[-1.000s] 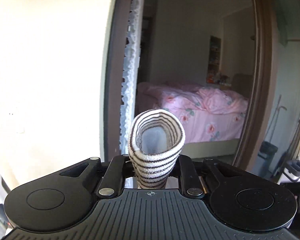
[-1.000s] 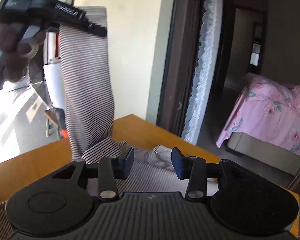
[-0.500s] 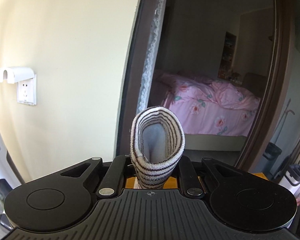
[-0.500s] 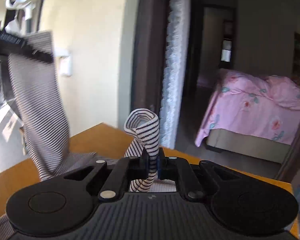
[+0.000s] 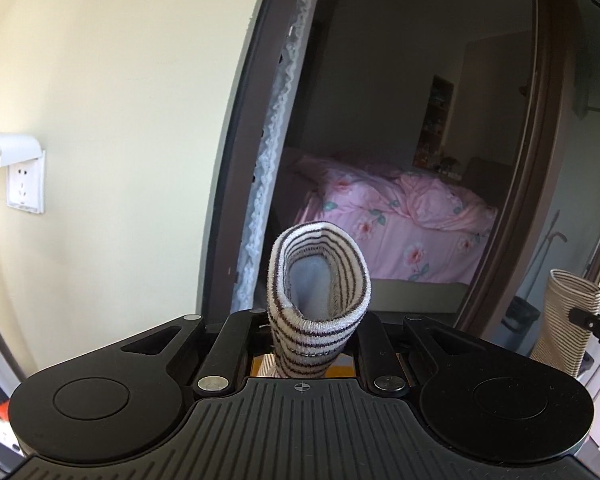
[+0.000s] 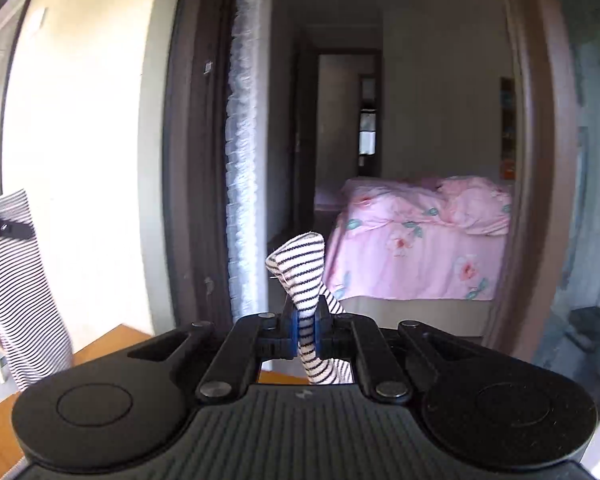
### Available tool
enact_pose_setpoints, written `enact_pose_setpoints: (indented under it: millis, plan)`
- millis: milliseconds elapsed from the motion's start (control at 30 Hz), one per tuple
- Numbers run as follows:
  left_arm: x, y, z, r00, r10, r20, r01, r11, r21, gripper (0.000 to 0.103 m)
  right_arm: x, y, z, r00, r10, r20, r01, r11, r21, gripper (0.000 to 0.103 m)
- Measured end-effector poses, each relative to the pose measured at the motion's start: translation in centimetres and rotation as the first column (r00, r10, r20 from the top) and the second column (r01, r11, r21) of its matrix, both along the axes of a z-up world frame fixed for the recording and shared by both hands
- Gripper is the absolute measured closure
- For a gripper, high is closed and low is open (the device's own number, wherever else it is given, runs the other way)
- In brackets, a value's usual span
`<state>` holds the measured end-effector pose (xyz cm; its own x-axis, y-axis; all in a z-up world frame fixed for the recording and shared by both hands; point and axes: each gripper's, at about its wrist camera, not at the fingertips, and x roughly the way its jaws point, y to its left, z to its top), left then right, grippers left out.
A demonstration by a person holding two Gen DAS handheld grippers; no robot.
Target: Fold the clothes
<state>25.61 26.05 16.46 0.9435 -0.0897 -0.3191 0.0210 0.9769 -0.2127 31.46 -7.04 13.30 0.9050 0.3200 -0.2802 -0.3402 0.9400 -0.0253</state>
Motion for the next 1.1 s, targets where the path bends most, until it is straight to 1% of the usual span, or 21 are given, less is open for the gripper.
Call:
enact_pose_setpoints:
  millis: [67, 133, 233, 300, 367, 400, 433, 467, 500, 533, 633, 700, 733, 800, 833, 867, 933, 967, 1033, 1100]
  plan:
    - [-0.2, 0.1, 0.1, 1.000, 0.007, -0.003, -0.007, 1.000, 0.004, 0.089, 0.5, 4.0, -2.0, 0.995, 0.087, -0.054, -0.088, 0.996, -0.020, 0.096]
    - [-0.4, 0.1, 0.1, 1.000, 0.013, -0.005, -0.013, 1.000, 0.007, 0.089, 0.7, 7.5, -4.0, 0.983, 0.155, -0.100, -0.159, 0.987, -0.033, 0.096]
    - [-0.6, 0.2, 0.2, 1.000, 0.023, -0.009, -0.023, 1.000, 0.013, 0.089, 1.1, 11.9, -6.7, 0.967, 0.204, -0.151, -0.215, 0.975, -0.061, 0.096]
    - [-0.8, 0.3, 0.2, 0.999, 0.030, -0.011, -0.030, 0.999, 0.016, 0.089, 1.6, 14.0, -8.1, 0.956, 0.225, -0.187, -0.242, 0.968, -0.074, 0.096]
    - [-1.0, 0.4, 0.3, 0.999, 0.037, -0.014, -0.037, 0.999, 0.020, 0.089, 2.0, 15.4, -9.2, 0.945, 0.233, -0.228, -0.257, 0.963, -0.083, 0.095]
    - [-1.1, 0.4, 0.3, 0.999, 0.039, -0.014, -0.039, 0.999, 0.021, 0.089, 2.0, 15.7, -9.7, 0.940, 0.238, -0.246, -0.263, 0.962, -0.074, 0.093]
    - [-1.2, 0.3, 0.4, 0.999, 0.038, -0.014, -0.038, 0.999, 0.022, 0.089, 1.7, 15.5, -9.9, 0.933, 0.252, -0.258, -0.273, 0.961, -0.050, 0.086]
    - [-1.3, 0.2, 0.5, 0.999, 0.036, -0.014, -0.036, 0.999, 0.025, 0.089, 1.5, 14.9, -9.9, 0.927, 0.268, -0.263, -0.284, 0.959, -0.024, 0.082]
    - [-1.3, 0.1, 0.6, 0.999, 0.034, -0.014, -0.034, 0.999, 0.028, 0.089, 1.2, 14.0, -9.8, 0.924, 0.279, -0.260, -0.290, 0.957, -0.005, 0.070]
    - [-1.4, -0.1, 0.6, 0.999, 0.031, -0.013, -0.031, 0.999, 0.033, 0.089, 0.7, 12.9, -9.5, 0.927, 0.280, -0.249, -0.287, 0.958, 0.005, 0.063]
    - [-1.5, -0.4, 0.8, 1.000, 0.025, -0.014, -0.024, 0.999, 0.043, 0.089, -0.1, 7.9, -8.3, 0.946, 0.228, -0.231, -0.226, 0.973, 0.038, 0.056]
    - [-1.4, -0.8, 0.8, 1.000, 0.018, -0.015, -0.018, 0.999, 0.046, 0.089, 0.3, 4.3, -8.4, 0.949, 0.176, -0.263, -0.159, 0.984, 0.084, 0.050]
    - [-1.3, -1.0, 0.8, 1.000, 0.014, -0.016, -0.014, 0.999, 0.047, 0.089, 0.8, 2.5, -8.7, 0.940, 0.161, -0.302, -0.130, 0.984, 0.120, 0.047]
    - [-0.8, -1.8, 0.8, 1.000, 0.003, -0.018, -0.002, 0.999, 0.040, 0.089, 1.7, -0.2, -10.7, 0.895, 0.162, -0.416, -0.084, 0.976, 0.201, 0.042]
    - [-0.6, -2.1, 0.8, 1.000, -0.003, -0.019, 0.003, 0.999, 0.036, 0.089, 2.0, -1.5, -11.9, 0.865, 0.166, -0.474, -0.057, 0.970, 0.237, 0.042]
    - [-0.3, -2.5, 0.9, 1.000, -0.008, -0.021, 0.009, 0.999, 0.033, 0.089, 2.0, -2.6, -12.8, 0.846, 0.174, -0.505, -0.037, 0.963, 0.268, 0.045]
    - [0.0, -3.4, 1.0, 0.999, -0.024, -0.024, 0.025, 0.999, 0.034, 0.089, 0.7, -4.1, -13.3, 0.866, 0.186, -0.465, -0.035, 0.949, 0.313, 0.046]
    - [0.2, -4.1, 1.0, 0.999, -0.034, -0.026, 0.035, 0.999, 0.042, 0.089, -0.1, -4.5, -13.2, 0.877, 0.174, -0.449, -0.025, 0.947, 0.319, 0.046]
    - [0.6, -5.4, 1.1, 0.998, -0.051, -0.032, 0.053, 0.997, 0.057, 0.089, -1.4, -4.9, -13.4, 0.905, 0.151, -0.397, -0.023, 0.951, 0.309, 0.046]
    - [1.5, -7.0, 1.3, 0.996, -0.080, -0.046, 0.082, 0.996, 0.046, 0.089, -2.4, -5.0, -13.0, 0.928, 0.131, -0.348, -0.021, 0.953, 0.303, 0.046]
